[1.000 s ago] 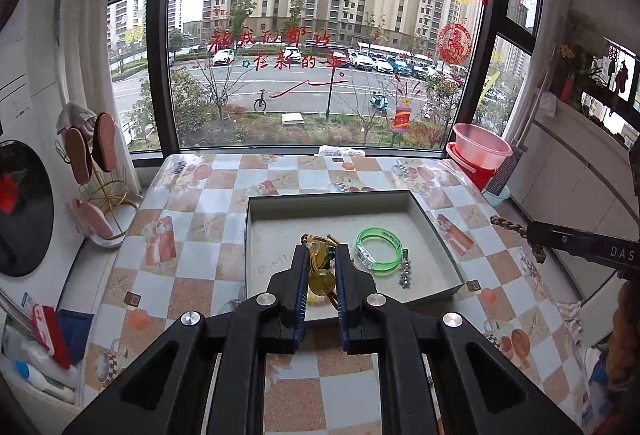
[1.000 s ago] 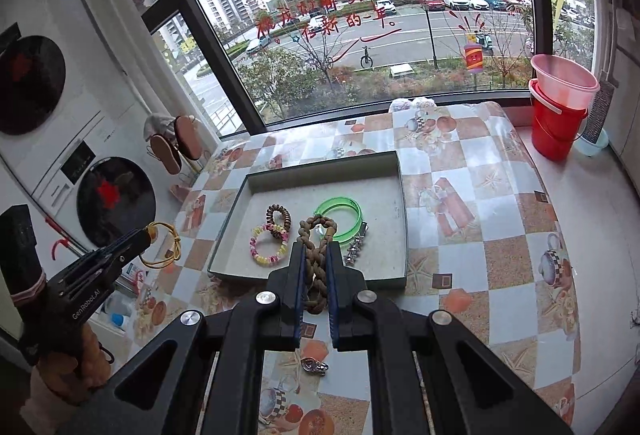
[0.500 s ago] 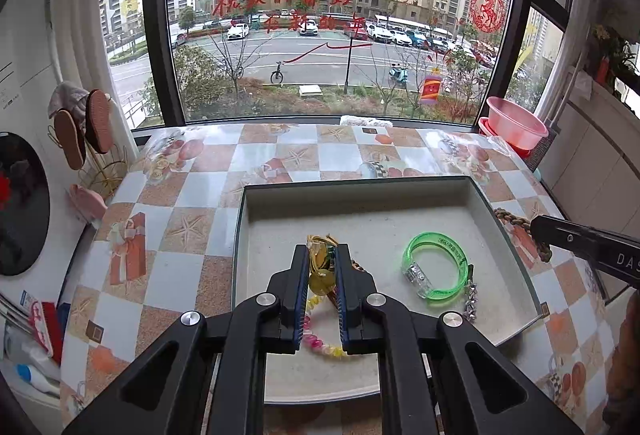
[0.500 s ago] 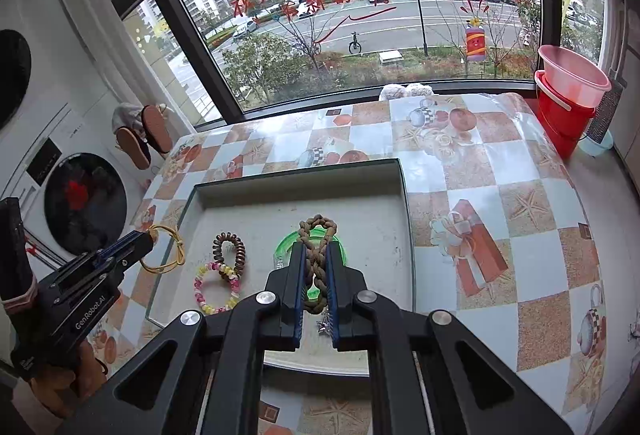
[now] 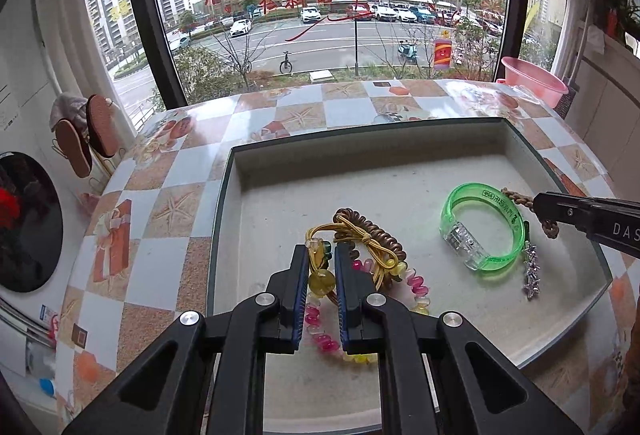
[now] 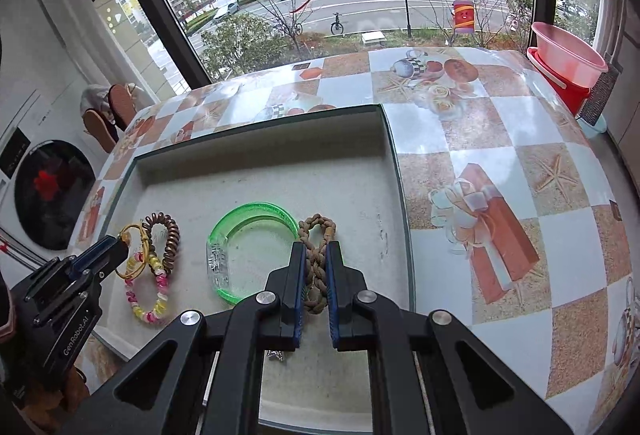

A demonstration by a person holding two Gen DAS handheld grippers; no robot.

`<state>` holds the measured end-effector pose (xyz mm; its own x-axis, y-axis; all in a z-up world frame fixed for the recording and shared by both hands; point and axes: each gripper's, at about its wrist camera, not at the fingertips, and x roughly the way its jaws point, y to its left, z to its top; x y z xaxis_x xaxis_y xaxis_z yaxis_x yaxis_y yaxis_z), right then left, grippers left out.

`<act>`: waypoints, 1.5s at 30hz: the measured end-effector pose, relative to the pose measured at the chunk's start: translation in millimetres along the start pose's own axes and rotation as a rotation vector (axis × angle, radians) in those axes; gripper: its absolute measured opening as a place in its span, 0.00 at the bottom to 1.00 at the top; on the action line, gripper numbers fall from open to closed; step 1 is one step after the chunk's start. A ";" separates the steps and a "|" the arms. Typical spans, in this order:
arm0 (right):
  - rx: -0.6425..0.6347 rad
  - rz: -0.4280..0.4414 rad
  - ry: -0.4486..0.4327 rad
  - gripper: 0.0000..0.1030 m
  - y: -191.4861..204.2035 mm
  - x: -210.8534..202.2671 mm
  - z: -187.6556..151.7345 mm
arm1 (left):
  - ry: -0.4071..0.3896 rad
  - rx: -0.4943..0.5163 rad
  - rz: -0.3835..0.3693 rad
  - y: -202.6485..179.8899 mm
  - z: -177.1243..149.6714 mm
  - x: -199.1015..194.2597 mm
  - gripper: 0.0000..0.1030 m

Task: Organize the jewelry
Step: 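Lower the brown bracelet into the tray with right tool while left tool releases the cord bracelet there, then withdraw both open tools from the tray toward the heart pendant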

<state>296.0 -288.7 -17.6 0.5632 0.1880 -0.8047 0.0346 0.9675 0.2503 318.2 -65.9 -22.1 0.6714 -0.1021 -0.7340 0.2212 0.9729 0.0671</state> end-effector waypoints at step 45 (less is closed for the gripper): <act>0.094 0.182 0.010 0.67 10.7 -79.0 -57.2 | -0.090 -0.021 0.063 0.8 1.6 -51.3 1.00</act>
<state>204.6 -283.5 17.9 0.5586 0.3610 -0.7468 0.0101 0.8973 0.4413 285.0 -60.2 16.7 0.7442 -0.0581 -0.6655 0.1627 0.9820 0.0961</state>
